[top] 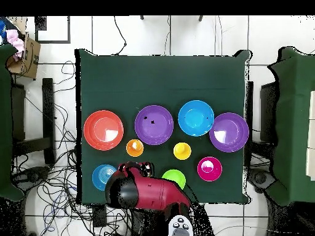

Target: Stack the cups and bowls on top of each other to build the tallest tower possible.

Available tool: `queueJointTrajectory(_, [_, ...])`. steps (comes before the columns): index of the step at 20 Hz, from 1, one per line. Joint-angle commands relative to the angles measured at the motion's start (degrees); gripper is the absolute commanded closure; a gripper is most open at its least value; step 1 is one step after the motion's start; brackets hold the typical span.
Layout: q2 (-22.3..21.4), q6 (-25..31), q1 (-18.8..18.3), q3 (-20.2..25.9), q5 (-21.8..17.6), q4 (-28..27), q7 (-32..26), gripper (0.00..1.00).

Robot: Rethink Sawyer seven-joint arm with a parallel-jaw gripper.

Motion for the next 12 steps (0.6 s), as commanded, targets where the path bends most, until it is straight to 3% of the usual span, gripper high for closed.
queueJointTrajectory(1, [6.6, -4.6, 1.7, 1.8, -2.7, 3.5, 9.8, 0.00])
queueJointTrajectory(8, [8.1, -5.2, 0.7, 1.6, -2.9, 5.0, 9.3, 0.00])
queueJointTrajectory(12, [11.3, -8.1, 0.2, 1.4, -3.3, 4.5, 9.6, 0.00])
